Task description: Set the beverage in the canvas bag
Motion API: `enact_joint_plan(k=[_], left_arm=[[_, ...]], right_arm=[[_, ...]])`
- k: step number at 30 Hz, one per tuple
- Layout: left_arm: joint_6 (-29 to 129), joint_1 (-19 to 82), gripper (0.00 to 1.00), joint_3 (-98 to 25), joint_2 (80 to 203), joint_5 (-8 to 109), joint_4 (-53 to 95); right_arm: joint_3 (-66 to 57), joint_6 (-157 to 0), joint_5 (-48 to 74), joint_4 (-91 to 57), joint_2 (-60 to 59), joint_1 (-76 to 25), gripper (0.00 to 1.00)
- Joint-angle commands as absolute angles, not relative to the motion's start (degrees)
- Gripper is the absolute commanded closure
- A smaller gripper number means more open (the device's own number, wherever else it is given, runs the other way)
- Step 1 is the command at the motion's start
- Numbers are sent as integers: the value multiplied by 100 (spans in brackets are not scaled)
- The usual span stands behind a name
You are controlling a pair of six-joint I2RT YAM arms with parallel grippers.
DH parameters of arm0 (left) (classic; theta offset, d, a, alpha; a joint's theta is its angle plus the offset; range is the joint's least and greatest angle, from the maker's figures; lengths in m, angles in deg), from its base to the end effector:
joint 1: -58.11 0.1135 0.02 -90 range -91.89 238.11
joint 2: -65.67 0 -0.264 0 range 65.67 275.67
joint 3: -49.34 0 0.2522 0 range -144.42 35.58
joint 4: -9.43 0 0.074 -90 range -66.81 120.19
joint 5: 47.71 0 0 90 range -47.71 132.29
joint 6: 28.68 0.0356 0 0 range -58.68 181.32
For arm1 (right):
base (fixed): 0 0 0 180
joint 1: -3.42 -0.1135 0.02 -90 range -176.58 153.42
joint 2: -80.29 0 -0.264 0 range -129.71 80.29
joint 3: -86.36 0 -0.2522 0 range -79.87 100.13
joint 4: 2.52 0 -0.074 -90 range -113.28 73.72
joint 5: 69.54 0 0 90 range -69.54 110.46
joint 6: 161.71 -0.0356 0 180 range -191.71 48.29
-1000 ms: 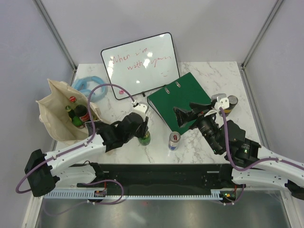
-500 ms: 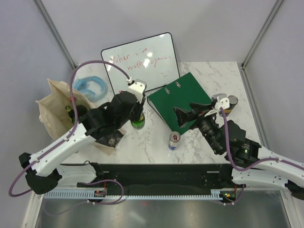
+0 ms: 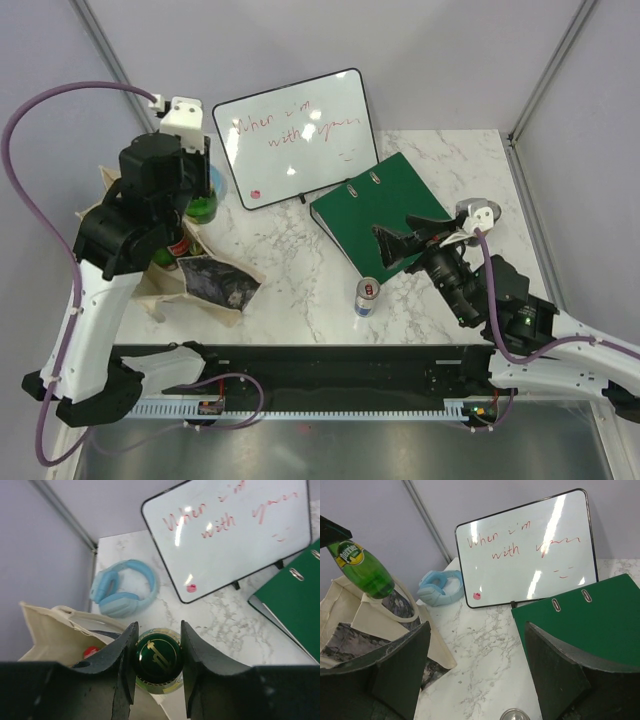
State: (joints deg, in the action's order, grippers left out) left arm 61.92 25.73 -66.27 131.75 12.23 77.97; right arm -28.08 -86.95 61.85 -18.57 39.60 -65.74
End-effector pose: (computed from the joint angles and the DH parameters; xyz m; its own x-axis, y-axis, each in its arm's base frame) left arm 0.1580 -0.0791 0.5125 -0.2744 0.1847 -0.9437 0.0664 0.9827 0.1731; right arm 0.0747 0.1301 0.4071 -0.0706 0.3689 -0.9268 -0.4666 0.8090 0.3576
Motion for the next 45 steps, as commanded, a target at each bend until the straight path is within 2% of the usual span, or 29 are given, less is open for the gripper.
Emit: enact_joint_plan(k=[1,9,14,21,28,37,45], left_arm=[[6922,3200,98,-7261,13062,1109,7425],[7230,3667,98,-7780,13036,714,7522],[7134,3676,98,-7623,12878,652,7610],[6853,3904,98,-6289,12509,810,7443],[6440,4325,98,-5505,12192,1309,7197],[6185,5099,98,-4327,11674,2154,6442],[5842,5416,98,-3272,11190,2260,5571]], right_arm=[[-2608,-8630,6195,-1918,4118,-6592,17],[-2617,-8577,6230,-2015,4179,-6592,17],[-2635,-8577,6221,-2015,4162,-6592,17],[-2670,-8612,6116,-2006,4144,-6592,17],[-2732,-8621,6133,-2033,4232,-6583,16],[-2802,-8621,6142,-2024,4206,-6592,17],[-2802,-8612,6124,-2024,4179,-6592,16]])
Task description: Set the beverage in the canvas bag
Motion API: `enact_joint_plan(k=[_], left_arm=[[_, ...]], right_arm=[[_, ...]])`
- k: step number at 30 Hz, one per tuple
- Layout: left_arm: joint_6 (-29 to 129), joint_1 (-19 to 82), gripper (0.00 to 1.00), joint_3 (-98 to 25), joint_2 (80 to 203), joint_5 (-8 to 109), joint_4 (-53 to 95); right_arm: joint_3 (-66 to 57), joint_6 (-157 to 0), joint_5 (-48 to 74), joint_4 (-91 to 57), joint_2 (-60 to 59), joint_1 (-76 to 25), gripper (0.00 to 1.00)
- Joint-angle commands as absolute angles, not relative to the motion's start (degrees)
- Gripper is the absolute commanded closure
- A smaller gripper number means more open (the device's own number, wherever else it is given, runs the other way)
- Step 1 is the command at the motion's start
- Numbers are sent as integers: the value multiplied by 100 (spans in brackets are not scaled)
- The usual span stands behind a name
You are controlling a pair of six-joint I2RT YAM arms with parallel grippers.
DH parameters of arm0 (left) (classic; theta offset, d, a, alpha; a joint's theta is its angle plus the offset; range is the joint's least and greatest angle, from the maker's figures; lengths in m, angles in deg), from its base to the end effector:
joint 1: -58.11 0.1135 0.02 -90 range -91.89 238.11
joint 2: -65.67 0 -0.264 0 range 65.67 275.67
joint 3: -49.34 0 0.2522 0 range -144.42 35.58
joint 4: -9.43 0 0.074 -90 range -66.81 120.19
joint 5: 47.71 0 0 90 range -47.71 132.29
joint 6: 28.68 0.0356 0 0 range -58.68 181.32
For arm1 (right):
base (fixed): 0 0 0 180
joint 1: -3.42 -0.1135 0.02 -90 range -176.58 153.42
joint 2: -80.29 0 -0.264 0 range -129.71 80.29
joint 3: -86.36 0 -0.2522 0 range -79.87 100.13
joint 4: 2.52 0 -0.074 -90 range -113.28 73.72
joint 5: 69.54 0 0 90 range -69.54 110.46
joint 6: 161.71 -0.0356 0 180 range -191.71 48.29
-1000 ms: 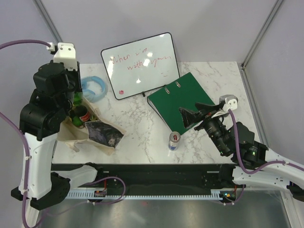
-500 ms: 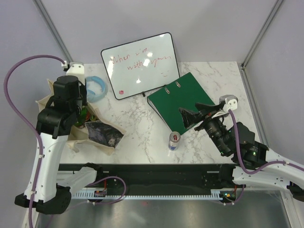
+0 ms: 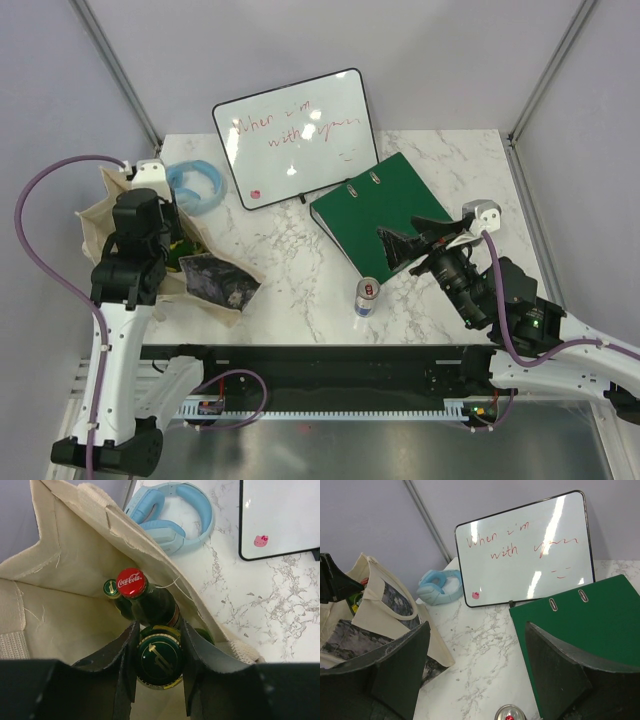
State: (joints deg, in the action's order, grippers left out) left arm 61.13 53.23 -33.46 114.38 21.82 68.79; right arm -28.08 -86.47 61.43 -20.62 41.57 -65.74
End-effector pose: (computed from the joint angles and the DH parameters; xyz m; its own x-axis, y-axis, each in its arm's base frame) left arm 0.1522 -0.0005 0.4074 -0.4246 0.0331 -0.9048 -0.2368 0.9605 0.1463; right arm 0.0712 0.1214 0.4078 -0.0688 0.3601 -0.9304 -0.4732 0.8092 0.3482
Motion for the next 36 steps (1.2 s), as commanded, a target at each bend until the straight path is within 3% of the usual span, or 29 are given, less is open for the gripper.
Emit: enact_joint_plan(k=[1,16,31,36], left_arm=[[5833,5425,98,-3219,11181,2252,5510],[5543,5705,98,-1752,10680,1892,4701],[4752,6172,98,-1119,10558,1558,4604],[4533,6172,91,-934,10548,1444,4595]], right_arm=[[-2802,-8612,6124,-2024,4180,-6592,16],[-2784,-8586,6089,-2024,4162,-6592,16],[-2925,-8586,6116,-2050,4382,-6583,16],[-2986,-8603,6168,-2050,4417,-6592,16]])
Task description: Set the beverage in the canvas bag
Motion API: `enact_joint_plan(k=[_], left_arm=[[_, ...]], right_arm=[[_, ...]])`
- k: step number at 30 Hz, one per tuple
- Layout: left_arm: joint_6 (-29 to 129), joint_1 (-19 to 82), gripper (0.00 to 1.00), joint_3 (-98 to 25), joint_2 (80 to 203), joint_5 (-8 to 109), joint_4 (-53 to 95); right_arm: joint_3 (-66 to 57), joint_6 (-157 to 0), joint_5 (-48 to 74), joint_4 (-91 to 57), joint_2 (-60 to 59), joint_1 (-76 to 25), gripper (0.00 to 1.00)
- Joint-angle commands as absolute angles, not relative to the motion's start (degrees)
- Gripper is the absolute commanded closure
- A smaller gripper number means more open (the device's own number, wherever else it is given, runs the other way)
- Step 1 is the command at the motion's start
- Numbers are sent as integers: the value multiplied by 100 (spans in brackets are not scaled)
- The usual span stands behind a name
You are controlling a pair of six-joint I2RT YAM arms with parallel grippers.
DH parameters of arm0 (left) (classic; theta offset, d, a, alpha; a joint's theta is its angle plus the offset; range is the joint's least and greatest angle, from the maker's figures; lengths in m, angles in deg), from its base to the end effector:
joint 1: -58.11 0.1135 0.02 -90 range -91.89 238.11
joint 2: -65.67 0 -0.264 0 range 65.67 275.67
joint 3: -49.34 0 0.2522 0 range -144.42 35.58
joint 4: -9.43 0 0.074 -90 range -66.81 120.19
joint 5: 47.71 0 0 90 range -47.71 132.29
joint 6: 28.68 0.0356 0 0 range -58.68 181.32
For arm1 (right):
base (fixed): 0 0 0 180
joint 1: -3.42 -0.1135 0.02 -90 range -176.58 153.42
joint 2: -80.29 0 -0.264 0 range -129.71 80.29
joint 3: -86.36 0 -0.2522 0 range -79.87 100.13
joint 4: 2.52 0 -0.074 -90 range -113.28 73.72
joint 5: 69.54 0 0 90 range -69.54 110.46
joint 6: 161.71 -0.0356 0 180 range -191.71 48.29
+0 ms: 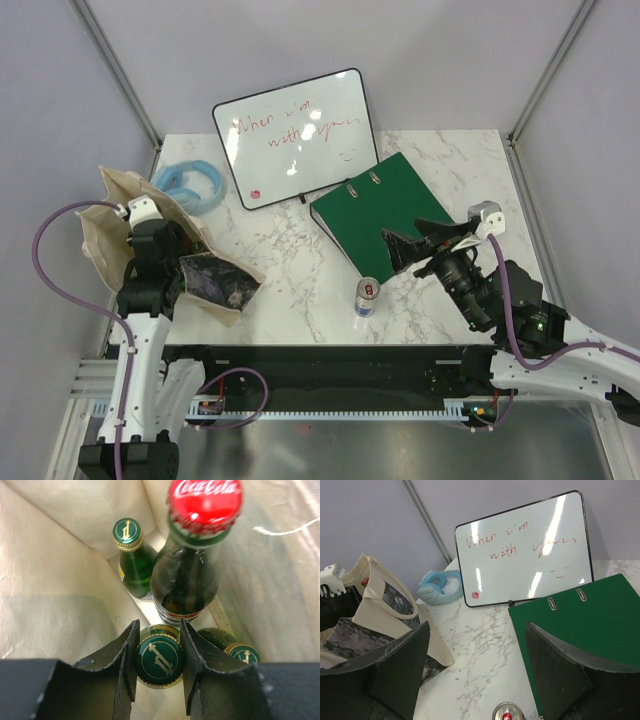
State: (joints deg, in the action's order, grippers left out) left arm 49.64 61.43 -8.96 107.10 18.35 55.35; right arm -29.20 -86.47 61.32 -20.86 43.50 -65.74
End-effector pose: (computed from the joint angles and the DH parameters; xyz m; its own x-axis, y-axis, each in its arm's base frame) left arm 0.1554 0.0235 0.3096 -0.3923 -0.2081 -0.8960 -0.4968 0.8677 0.0160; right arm 0.0686 0.1147 0.4050 -0.0659 0.3685 -0.9273 -0.4761 0.8051 0.3538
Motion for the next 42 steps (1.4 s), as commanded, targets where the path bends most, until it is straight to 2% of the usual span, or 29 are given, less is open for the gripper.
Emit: enact_joint_plan(k=[1,4,7,8,13,22,31,36,39,40,42], left_arm=[[4480,6172,90,-890,10566,1417,4621],[4313,6163,86,-819,10601,1382,4692],[4251,6172,75,-819,10592,1338,4718],[4242,6172,66,-837,10583,1338,4727],[4295,6172,49,-898,10522,1338,4754],[4444,6163,43,-1241,10346,1443,4894],[4620,6172,42,-1689,10355,1707,4999],[4725,6172,42,-2347,10574,1785,5324],[4927,6163,32,-2805,10784,2092,5579],[4963,6163,26,-2901,10846,2198,5641],[5015,6154,21,-3209,10969,2672,5825]], right_arm=[[-2986,-8621,6168,-2050,4417,-6584,16],[-2995,-8647,6159,-2068,4399,-6592,16],[-2978,-8682,6168,-2103,4426,-6584,16],[-2978,-8682,6186,-2112,4434,-6592,16],[-2951,-8718,6221,-2156,4364,-6592,16],[-2864,-8841,6238,-2244,4206,-6592,16],[-2767,-8937,6169,-2270,3969,-6592,16],[-2320,-9165,6414,-2788,3548,-6584,16],[-1978,-9402,6704,-3227,3187,-6592,16],[-1889,-9481,6765,-3350,2978,-6566,16],[-1635,-9631,6854,-3789,2748,-6505,16]])
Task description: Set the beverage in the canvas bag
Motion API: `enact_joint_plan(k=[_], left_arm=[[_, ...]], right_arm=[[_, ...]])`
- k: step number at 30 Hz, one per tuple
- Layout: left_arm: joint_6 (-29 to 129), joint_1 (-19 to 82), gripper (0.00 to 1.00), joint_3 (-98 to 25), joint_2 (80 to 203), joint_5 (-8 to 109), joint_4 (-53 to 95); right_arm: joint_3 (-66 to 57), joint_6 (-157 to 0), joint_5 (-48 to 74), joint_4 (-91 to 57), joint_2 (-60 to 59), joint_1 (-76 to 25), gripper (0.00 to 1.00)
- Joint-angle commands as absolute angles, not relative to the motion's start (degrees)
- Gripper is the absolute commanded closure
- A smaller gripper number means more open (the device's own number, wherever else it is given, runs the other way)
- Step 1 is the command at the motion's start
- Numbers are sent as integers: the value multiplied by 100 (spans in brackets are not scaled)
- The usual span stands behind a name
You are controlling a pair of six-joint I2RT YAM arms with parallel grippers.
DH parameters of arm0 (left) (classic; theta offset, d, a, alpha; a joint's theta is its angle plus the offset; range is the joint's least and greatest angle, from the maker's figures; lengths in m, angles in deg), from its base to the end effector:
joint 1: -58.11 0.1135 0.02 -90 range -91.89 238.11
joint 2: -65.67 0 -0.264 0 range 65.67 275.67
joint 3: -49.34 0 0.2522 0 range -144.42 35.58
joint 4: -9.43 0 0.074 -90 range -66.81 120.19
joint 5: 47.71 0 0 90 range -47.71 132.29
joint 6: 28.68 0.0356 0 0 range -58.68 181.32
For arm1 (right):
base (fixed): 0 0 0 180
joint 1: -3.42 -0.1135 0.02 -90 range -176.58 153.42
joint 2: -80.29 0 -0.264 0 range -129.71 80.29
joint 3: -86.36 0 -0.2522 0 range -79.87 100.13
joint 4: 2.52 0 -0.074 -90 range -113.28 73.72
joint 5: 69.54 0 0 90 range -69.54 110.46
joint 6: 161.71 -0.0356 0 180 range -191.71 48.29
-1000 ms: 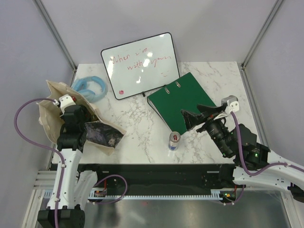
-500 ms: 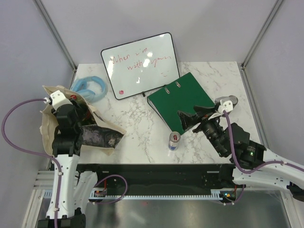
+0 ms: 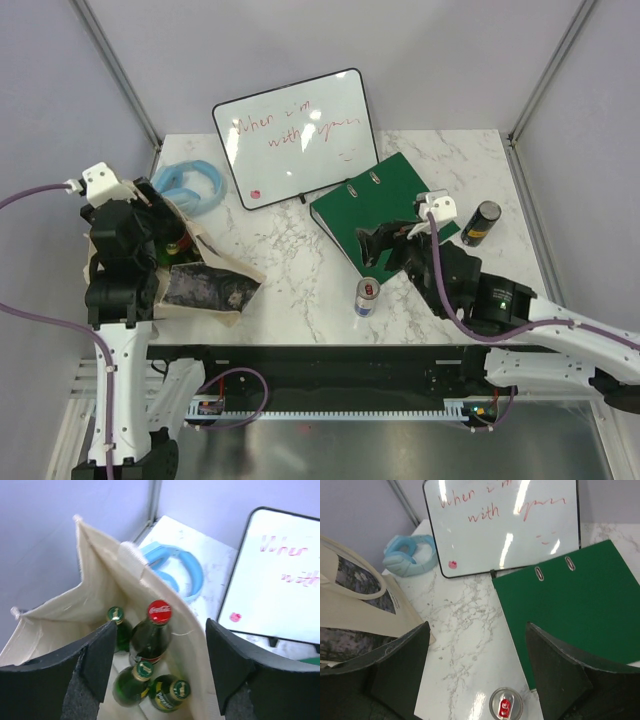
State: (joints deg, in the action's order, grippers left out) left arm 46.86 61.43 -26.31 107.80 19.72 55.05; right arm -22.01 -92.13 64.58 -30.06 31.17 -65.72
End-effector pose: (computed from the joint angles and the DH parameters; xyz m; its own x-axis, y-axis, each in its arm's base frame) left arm 0.1379 0.0217 0.4075 -0.0957 -0.2365 -0.9669 -0.4668 0.8686 -0.1663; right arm 0.0870 0.1588 0.4009 -0.1772 0.2385 -0.9548 -0.3864 0.8755 0.2904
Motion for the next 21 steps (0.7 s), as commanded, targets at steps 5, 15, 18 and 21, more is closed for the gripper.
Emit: enact_joint_plan(k=[5,15,18,21], left_arm=[[5112,6145,11,-3815,11348,3683,6133],[5595,4039,0,-4633,11849,3914,6573],[5631,3001,0,-4722,12068,3737,6573],[5675,2245,0,-4634,12191,3702,6555]], right_arm=[[-1317,-10273,6275,-4694,2255,-5434,16],[-1562,-10528,4975,-5495,1807,-1893,14],[-1755,-10738,4709,-5531,1552,-1066,14],[-1765,-10783,4727,-5504,1394,-389,14]])
